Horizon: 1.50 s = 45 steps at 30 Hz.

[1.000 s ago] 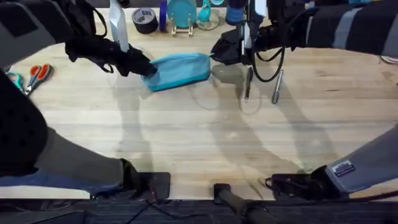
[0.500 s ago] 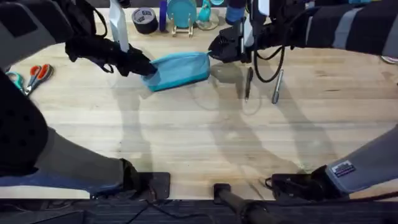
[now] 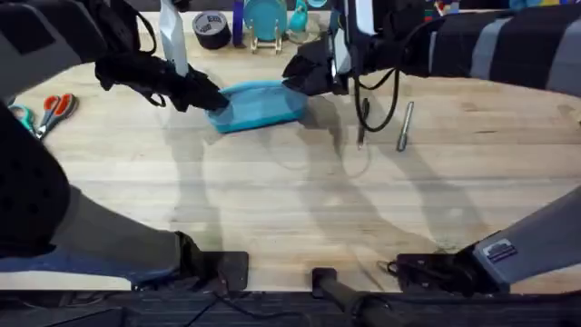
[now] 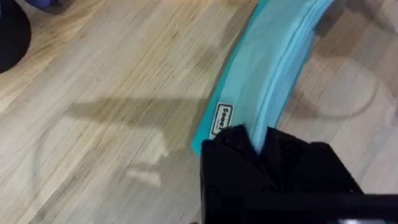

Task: Unzip the bag, pick up the pens from the table one at a time and place them inside, then zip the bag closed.

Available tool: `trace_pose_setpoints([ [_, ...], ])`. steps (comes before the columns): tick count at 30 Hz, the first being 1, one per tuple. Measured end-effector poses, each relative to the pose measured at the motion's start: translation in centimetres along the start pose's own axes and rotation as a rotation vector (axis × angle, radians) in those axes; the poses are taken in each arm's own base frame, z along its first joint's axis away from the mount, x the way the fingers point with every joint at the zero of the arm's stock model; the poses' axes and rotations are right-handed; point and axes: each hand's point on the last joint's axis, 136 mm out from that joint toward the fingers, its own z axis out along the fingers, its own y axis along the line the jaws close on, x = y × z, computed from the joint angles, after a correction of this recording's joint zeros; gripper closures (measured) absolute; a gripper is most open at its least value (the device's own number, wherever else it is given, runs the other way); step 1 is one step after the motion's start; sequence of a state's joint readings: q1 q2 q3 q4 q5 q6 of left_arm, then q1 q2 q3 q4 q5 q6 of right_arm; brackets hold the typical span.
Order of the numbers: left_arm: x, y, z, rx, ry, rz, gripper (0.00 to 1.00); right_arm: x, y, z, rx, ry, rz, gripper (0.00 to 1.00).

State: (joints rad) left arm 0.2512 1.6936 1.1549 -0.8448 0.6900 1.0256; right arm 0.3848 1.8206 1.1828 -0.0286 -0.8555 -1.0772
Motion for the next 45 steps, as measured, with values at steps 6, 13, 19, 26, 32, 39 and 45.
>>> trace_pose_setpoints([
  [6, 0.0, 0.0, 0.0, 0.001, -0.001, 0.001, 0.959, -1.8, 0.2, 1.1, -0.003, -0.041, -0.056, 0.971],
  [13, 0.0, 0.0, 0.0, 0.002, -0.001, 0.001, 0.959, -3.8, 0.9, 2.4, -0.023, -0.086, -0.054, 0.972],
  [19, 0.0, 0.0, 0.0, 0.002, -0.001, 0.001, 0.959, -4.2, 1.3, 3.0, -0.03, -0.081, -0.031, 0.971],
  [26, 0.0, 0.0, 0.0, 0.002, -0.001, 0.001, 0.959, -5.6, -0.1, 3.0, 0.022, -0.122, -0.061, 0.971],
  [32, 0.0, 0.0, 0.0, 0.002, -0.001, 0.001, 0.959, -7.0, -1.0, 2.8, 0.053, -0.178, -0.123, 0.971],
  [39, 0.0, 0.0, 0.0, 0.002, -0.001, 0.001, 0.959, -7.8, -1.2, 2.6, 0.054, -0.215, -0.148, 0.215],
  [45, 0.0, 0.0, 0.0, 0.002, -0.001, 0.0, 0.959, -9.0, -1.2, 2.3, 0.05, -0.269, -0.175, 0.006],
])
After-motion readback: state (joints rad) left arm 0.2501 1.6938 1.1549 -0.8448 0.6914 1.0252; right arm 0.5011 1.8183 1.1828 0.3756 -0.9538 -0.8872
